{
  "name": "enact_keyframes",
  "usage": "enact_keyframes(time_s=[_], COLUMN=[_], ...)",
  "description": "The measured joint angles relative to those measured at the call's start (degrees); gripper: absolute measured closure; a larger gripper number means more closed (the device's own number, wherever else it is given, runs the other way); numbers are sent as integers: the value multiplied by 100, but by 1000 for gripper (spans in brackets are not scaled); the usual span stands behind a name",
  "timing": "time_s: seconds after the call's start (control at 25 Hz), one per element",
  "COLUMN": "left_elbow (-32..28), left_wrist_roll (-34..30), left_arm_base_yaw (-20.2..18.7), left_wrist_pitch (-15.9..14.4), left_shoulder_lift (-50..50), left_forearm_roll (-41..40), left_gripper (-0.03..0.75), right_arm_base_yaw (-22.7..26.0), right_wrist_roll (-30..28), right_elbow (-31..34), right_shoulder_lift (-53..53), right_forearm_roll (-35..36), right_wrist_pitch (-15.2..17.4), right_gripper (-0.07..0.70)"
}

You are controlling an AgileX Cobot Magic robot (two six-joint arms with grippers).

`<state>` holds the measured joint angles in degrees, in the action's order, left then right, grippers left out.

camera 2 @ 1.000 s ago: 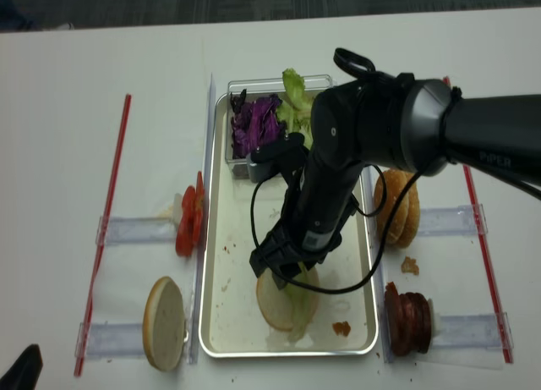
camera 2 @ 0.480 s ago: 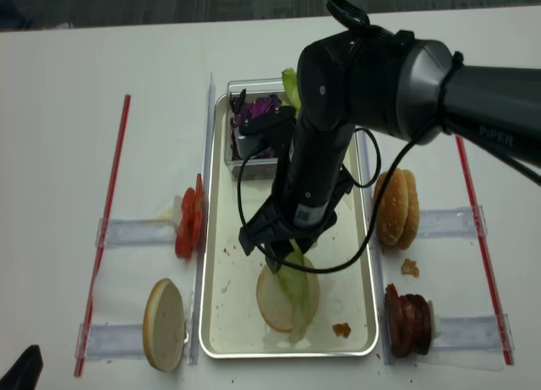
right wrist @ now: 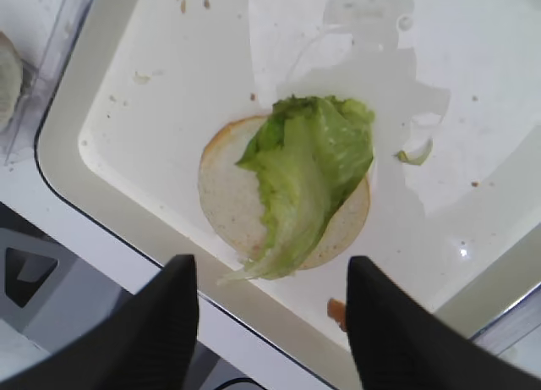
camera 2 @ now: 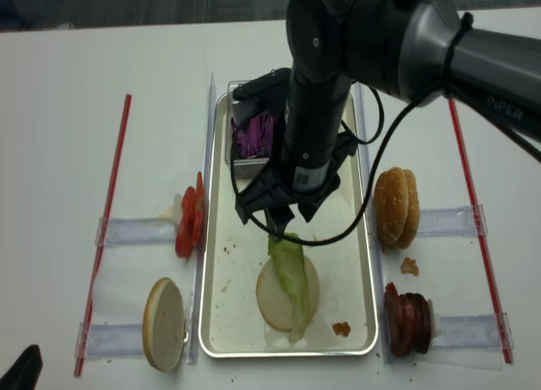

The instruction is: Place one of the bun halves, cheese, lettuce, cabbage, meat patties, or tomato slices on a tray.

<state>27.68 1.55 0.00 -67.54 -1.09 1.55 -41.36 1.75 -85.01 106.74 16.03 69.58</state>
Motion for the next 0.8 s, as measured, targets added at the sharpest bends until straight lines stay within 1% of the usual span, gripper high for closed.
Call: enact_keyframes(time_s=[0.16, 0.6, 0.68, 0.8], left_elbow=[0, 0, 0, 0], left_wrist_roll=[0, 0, 0, 0], left_arm_base_yaw=[0, 0, 0, 0], left_wrist_pitch=[0, 0, 0, 0], left_shoulder_lift=[0, 0, 0, 0], left_forearm_roll=[0, 0, 0, 0], left_gripper=[303, 303, 303, 303], right_arm_base_yaw=[0, 35, 161, 495], right_wrist_roll=[23, 23, 23, -67], right_elbow=[-157, -172, -172, -172], right_shoulder_lift=[0, 0, 0, 0], right_forearm_roll=[-9, -23, -12, -12], right_wrist_pitch=[9, 35, 35, 35], right_gripper=[215, 215, 215, 215])
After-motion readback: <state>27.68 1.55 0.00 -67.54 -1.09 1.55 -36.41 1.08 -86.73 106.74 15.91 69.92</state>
